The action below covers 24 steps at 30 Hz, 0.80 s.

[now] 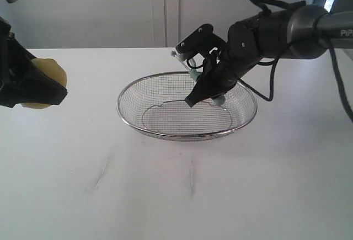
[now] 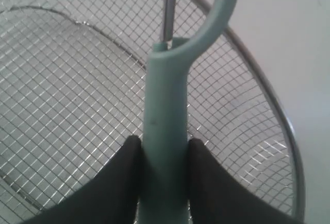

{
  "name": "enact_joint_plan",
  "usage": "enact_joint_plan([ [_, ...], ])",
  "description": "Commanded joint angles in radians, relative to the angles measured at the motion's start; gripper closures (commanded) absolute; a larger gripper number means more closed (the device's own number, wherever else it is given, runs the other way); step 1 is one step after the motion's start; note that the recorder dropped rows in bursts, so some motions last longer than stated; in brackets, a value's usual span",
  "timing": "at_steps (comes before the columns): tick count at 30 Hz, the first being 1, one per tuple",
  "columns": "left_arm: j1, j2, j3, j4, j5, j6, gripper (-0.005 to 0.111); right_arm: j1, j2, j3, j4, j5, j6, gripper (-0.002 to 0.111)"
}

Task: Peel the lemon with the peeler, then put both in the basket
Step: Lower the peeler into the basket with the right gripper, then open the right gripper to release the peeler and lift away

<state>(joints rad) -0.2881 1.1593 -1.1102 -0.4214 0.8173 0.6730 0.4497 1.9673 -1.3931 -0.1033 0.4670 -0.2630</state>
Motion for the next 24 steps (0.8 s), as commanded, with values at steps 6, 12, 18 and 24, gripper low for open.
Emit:
enact_joint_plan([
  [6, -0.004, -0.012, -0.008, -0.013, -0.005, 0.005, 0.107, -0.003, 0.079, -0.002, -0.011, -0.034, -0.005, 0.108],
  [12, -0.004, -0.012, -0.008, -0.013, -0.007, 0.005, 0.107, -0.003, 0.119, -0.002, -0.03, -0.01, -0.005, 0.108],
  [18, -0.004, -0.012, -0.006, -0.013, -0.009, 0.005, 0.107, -0.003, 0.139, -0.002, -0.03, -0.003, -0.005, 0.108],
  [24, -0.004, -0.012, -0.006, -0.014, -0.009, 0.005, 0.107, -0.003, 0.143, -0.002, -0.03, -0.003, -0.005, 0.105],
])
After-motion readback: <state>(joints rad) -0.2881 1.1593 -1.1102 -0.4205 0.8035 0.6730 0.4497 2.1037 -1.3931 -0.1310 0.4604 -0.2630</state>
